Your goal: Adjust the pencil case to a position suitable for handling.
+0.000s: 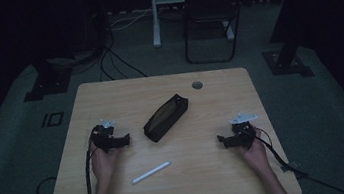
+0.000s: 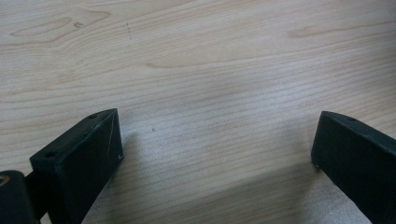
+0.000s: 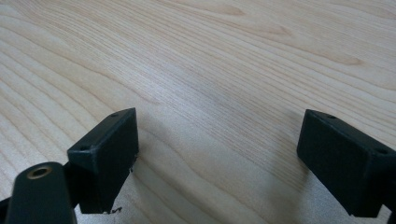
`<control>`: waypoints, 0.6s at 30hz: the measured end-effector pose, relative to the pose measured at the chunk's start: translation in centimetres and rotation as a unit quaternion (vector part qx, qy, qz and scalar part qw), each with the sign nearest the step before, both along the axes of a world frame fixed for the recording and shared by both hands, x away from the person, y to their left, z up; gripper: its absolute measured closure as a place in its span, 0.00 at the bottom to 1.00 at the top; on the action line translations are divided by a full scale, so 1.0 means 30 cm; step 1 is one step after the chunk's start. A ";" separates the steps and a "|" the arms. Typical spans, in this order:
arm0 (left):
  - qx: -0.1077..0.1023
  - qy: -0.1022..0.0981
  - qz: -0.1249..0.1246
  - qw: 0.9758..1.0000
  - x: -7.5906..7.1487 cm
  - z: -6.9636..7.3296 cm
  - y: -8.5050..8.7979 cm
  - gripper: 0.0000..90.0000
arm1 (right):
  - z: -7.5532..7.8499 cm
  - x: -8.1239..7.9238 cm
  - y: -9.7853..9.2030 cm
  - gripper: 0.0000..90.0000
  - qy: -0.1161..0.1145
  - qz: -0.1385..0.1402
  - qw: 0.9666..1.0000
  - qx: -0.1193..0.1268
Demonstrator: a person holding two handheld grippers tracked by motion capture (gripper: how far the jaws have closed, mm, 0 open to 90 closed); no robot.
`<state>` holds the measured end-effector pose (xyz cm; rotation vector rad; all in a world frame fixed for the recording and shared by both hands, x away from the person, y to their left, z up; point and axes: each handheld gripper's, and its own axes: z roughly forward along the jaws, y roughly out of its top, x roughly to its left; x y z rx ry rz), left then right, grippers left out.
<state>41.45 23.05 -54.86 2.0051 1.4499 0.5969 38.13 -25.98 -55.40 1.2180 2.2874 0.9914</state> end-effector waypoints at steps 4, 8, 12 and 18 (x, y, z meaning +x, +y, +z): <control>0.000 0.003 0.002 1.000 -0.002 0.002 0.002 0.03 | 0.000 0.000 0.000 0.14 0.000 0.000 1.000 0.000; 0.007 0.022 0.008 1.000 -0.012 0.018 0.004 0.05 | 0.000 0.000 0.000 0.14 0.000 0.000 1.000 0.000; 0.009 0.030 0.003 1.000 -0.028 0.033 0.017 0.21 | 0.000 0.000 0.000 0.14 0.000 0.000 1.000 0.000; 0.007 0.043 0.006 0.999 -0.057 0.061 0.032 0.40 | 0.000 0.000 0.000 0.14 0.000 0.000 1.000 0.000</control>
